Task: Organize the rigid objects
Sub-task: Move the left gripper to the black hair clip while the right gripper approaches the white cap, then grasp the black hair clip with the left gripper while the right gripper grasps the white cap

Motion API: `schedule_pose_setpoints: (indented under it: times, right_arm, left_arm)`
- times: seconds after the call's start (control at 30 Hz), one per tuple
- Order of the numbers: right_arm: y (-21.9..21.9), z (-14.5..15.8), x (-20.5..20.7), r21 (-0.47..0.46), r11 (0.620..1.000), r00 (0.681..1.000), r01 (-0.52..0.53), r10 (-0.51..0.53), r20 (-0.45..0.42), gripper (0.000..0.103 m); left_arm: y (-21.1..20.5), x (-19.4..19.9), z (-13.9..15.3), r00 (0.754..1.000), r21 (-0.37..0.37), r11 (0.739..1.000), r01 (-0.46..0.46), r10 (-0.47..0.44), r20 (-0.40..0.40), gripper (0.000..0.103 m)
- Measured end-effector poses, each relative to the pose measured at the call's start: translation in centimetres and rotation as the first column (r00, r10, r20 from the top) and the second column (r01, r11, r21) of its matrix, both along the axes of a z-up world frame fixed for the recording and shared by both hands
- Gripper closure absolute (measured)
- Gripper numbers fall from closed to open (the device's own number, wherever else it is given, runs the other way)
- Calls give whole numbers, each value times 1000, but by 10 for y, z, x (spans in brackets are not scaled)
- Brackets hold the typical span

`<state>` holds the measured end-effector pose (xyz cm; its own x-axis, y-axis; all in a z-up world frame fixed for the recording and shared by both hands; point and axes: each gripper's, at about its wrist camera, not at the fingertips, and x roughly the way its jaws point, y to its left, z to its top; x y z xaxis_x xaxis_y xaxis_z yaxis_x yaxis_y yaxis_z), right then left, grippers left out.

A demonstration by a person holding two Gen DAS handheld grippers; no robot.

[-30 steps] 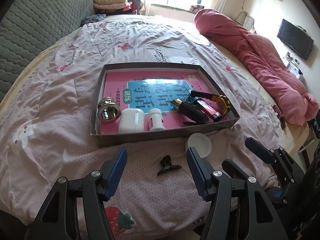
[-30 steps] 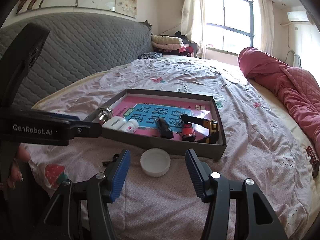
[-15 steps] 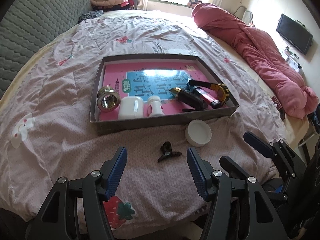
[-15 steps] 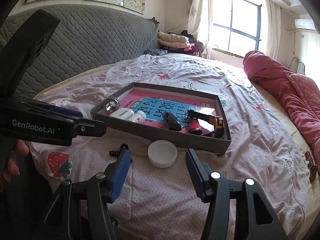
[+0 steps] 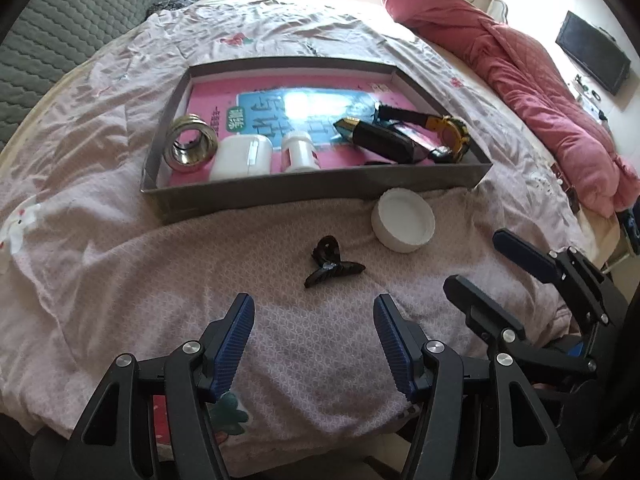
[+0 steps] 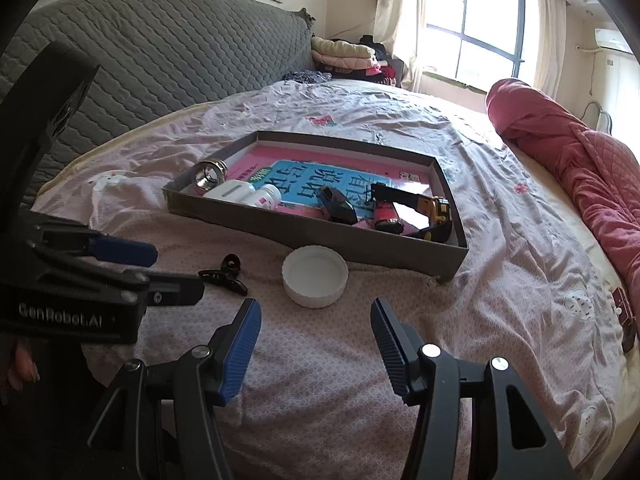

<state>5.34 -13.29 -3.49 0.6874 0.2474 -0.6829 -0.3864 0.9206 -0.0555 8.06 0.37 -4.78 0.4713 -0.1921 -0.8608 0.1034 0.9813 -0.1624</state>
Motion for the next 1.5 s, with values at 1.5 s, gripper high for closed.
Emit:
schedule_pose_setpoints:
  times: [1.5]
  right_arm:
    - [25, -42, 57, -24, 999, 997, -36, 35, -65, 41]
  left_arm:
    - [3, 42, -30, 1000, -9, 1000, -1, 1, -28, 53]
